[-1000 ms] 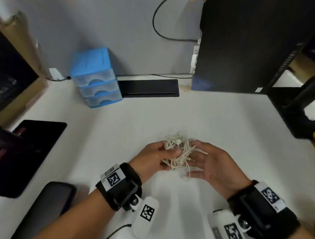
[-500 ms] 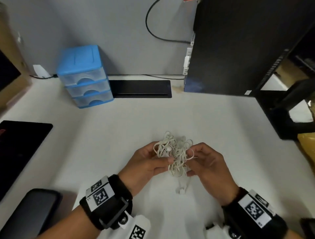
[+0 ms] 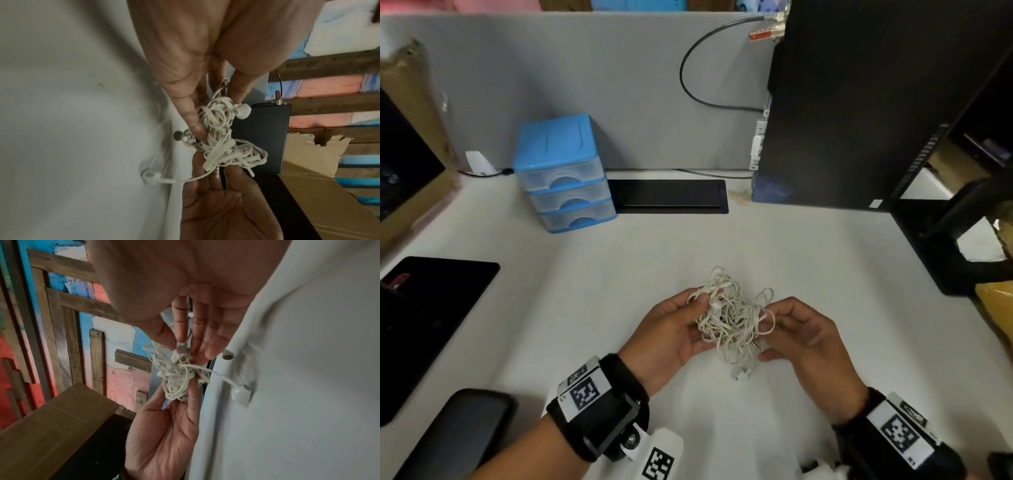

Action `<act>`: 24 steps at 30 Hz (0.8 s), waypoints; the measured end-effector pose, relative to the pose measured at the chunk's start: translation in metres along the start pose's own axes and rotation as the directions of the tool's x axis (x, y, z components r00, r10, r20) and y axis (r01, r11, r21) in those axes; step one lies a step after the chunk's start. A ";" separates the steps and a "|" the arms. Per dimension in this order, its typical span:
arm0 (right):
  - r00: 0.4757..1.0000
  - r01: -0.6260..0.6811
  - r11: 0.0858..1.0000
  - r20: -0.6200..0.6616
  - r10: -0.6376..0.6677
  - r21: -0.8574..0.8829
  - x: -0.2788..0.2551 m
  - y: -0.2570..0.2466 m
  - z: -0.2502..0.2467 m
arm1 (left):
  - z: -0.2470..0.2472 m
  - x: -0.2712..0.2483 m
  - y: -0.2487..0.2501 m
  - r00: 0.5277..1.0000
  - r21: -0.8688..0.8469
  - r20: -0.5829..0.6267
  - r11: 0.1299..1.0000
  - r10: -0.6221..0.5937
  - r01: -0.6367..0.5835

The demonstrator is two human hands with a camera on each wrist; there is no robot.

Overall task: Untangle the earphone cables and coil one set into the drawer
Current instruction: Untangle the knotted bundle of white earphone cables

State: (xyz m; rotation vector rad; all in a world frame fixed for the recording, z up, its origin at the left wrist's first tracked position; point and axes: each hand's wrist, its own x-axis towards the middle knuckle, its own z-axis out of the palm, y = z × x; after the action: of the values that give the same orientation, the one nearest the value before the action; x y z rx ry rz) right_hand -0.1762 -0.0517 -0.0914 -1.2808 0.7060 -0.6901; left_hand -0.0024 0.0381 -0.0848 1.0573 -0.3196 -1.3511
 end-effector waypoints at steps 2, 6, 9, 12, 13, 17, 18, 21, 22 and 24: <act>1.000 -0.006 1.000 0.004 0.006 0.005 0.001 0.001 -0.002 | -0.001 0.002 0.002 1.000 -0.054 -0.014 0.998 -0.022 0.021; 0.999 -0.045 0.999 0.012 0.045 0.002 0.004 0.001 -0.005 | -0.004 0.005 0.007 0.998 -0.084 -0.047 0.996 -0.038 0.034; 0.996 -0.081 0.997 0.031 0.081 0.000 0.005 0.002 -0.006 | -0.006 0.006 0.012 0.996 -0.094 -0.083 0.995 -0.041 0.033; 0.988 -0.129 0.991 0.088 0.130 -0.017 0.004 0.002 -0.005 | -0.006 0.005 0.014 0.994 -0.168 -0.083 0.984 -0.071 0.056; 0.983 -0.142 0.989 0.110 0.144 -0.025 0.003 0.001 -0.004 | -0.006 0.005 0.015 0.994 -0.206 -0.068 0.976 -0.090 0.074; 0.977 -0.150 0.985 0.143 0.161 -0.084 0.001 0.004 0.001 | -0.003 0.000 0.019 0.992 -0.347 0.062 0.930 -0.110 0.125; 0.977 -0.148 0.985 0.143 0.159 -0.089 0.001 0.006 0.002 | -0.003 0.000 0.021 0.991 -0.353 0.092 0.927 -0.101 0.127; 0.979 -0.134 0.987 0.144 0.147 -0.093 0.002 0.007 0.003 | -0.003 -0.001 0.019 0.990 -0.303 0.125 0.947 -0.070 0.105; 0.981 -0.124 0.987 0.139 0.137 -0.098 0.002 0.007 0.003 | -0.004 0.000 0.018 0.991 -0.284 0.124 0.954 -0.057 0.091; 0.986 -0.105 0.989 0.120 0.117 -0.105 0.001 0.007 0.003 | -0.004 0.000 0.016 0.994 -0.262 0.104 0.963 -0.045 0.071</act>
State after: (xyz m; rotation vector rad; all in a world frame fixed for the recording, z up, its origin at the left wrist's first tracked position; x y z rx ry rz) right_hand -0.1728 -0.0502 -0.0982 -1.3520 0.7090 -0.4841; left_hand 0.0108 0.0376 -0.0753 0.7841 -0.1738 -1.4559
